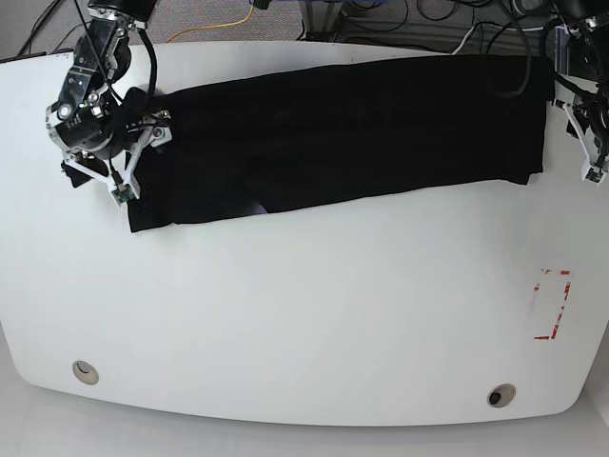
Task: Layout the t-shirt on the table in an organized manner, then fold the t-shirt properly
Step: 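Lower the folded edge onto the shirt and release with both grippers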
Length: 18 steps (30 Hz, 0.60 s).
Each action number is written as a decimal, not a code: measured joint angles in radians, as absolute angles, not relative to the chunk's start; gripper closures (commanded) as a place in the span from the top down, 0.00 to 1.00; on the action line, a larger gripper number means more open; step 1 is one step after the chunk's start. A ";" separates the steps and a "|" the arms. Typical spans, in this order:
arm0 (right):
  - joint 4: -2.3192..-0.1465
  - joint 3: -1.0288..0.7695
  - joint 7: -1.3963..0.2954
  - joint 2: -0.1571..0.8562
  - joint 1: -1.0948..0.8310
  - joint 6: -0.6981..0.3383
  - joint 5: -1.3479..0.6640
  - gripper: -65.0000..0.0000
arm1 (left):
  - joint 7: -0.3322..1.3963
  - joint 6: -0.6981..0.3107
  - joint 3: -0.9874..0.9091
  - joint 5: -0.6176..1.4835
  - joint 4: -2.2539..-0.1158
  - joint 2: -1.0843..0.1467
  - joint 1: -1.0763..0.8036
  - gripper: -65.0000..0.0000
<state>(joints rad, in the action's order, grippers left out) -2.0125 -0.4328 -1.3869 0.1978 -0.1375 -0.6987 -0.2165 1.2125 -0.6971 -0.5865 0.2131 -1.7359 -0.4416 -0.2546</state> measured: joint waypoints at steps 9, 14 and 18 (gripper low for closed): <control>-2.012 -0.591 -1.410 0.211 -0.134 -0.699 -0.209 1.00 | 1.215 -0.698 -0.546 0.216 -1.830 -0.401 -0.286 0.38; -2.011 -0.592 -1.415 0.206 -0.103 -0.699 -0.365 1.00 | 1.212 -0.697 -0.508 0.213 -1.873 -0.332 -0.282 0.38; -2.006 -0.566 -1.401 0.201 -0.087 -0.699 -0.515 1.00 | 1.211 -0.699 -0.476 0.229 -1.899 -0.275 -0.287 0.38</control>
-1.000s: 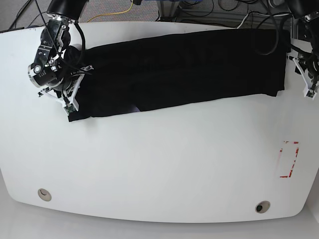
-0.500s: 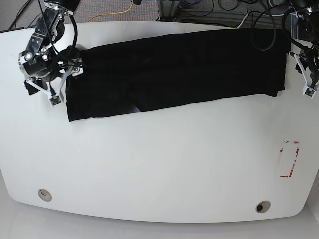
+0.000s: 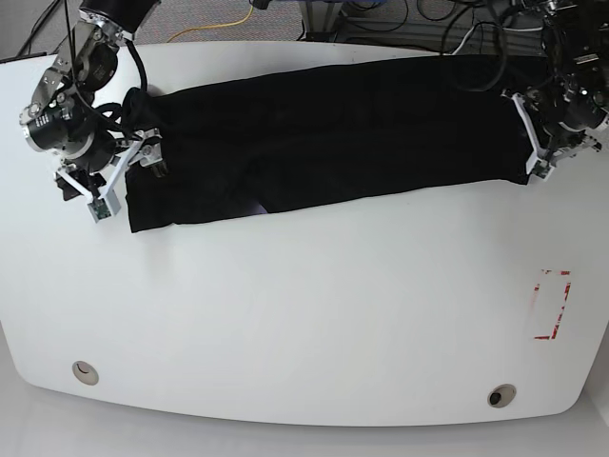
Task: Layout the t-shirt on the table in an organized manner, then fold the t-shirt properly
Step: 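Lower the folded edge onto the shirt and release with both grippers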
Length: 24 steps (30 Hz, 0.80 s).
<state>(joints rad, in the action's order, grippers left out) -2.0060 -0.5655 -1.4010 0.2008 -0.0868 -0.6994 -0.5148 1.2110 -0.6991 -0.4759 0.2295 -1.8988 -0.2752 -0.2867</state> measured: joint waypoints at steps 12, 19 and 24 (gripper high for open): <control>-1.915 -0.478 -1.411 0.139 -0.109 -0.699 -0.577 0.19 | 1.215 -0.697 -0.462 0.203 -1.905 -0.254 -0.310 0.11; -1.818 -0.471 -1.391 0.133 -0.111 -0.694 -0.577 0.08 | 1.207 -0.699 -0.457 0.215 -1.822 -0.279 -0.305 0.05; -1.729 -0.457 -1.336 0.130 -0.112 -0.694 -0.577 0.09 | 1.206 -0.698 -0.459 0.210 -1.764 -0.299 -0.301 0.05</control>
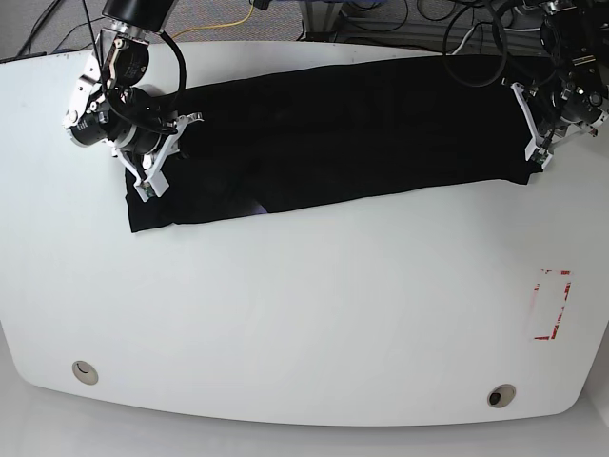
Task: Layout the t-shirt on the table in an organized manner, then fold the t-shirt properly
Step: 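Lower the folded edge onto the shirt and release with both grippers, then move the left gripper to the folded shirt's side edge and grasp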
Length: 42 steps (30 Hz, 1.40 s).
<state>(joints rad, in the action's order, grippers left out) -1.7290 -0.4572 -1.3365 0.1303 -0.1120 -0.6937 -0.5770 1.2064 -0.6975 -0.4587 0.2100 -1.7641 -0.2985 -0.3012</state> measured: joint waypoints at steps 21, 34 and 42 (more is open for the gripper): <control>-1.527 -0.459 -1.100 0.238 -0.137 -0.707 -0.614 0.10 | 1.072 -0.697 -0.165 0.221 -1.385 -0.426 0.041 0.05; -1.523 -0.457 -1.123 0.249 -0.099 -0.703 -0.591 0.10 | 1.098 -0.693 -0.154 0.218 -1.426 -0.418 0.036 0.06; -1.523 -0.458 -1.127 0.262 -0.087 -0.696 -0.574 0.10 | 1.195 -0.700 -0.220 0.229 -1.587 -0.410 0.032 0.24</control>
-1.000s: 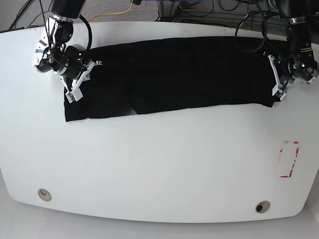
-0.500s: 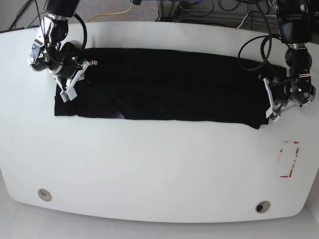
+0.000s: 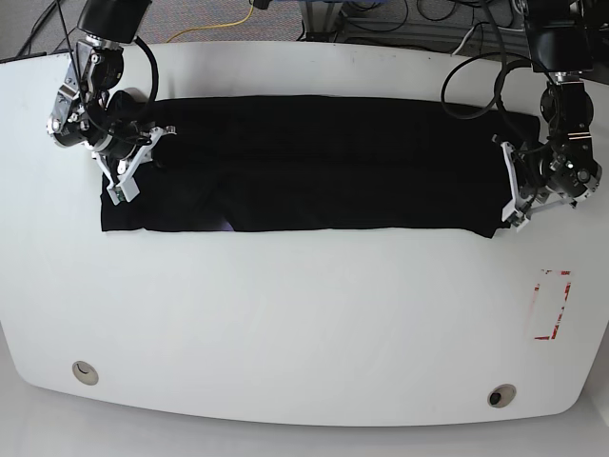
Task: Layout the t-shirt on the table in an organized manner, then fold the t-shirt properly
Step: 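Move the left gripper to the folded shirt's side edge and grasp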
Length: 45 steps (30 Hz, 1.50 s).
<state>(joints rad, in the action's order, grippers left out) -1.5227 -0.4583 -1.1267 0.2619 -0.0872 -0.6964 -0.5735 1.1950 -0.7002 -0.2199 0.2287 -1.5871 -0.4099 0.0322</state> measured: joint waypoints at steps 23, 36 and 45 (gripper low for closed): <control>-1.522 -0.458 -1.129 0.259 -0.088 -0.696 -0.577 0.10 | 1.229 -0.698 -0.305 0.213 -1.305 -0.283 0.357 0.50; -1.522 -0.457 -1.129 0.258 -0.088 -0.696 -0.576 0.10 | 1.123 -0.697 -0.305 0.206 -1.103 -0.258 0.400 0.50; -1.522 -0.457 -1.127 0.260 -0.091 -0.697 -0.577 0.10 | 1.106 -0.697 -0.305 0.203 -1.052 -0.258 0.410 0.49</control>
<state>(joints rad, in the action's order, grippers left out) -1.5219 -0.4572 -1.1271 0.2600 -0.0906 -0.6968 -0.5766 1.1057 -0.6971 -0.3050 0.2031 -1.0515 -0.2584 0.4103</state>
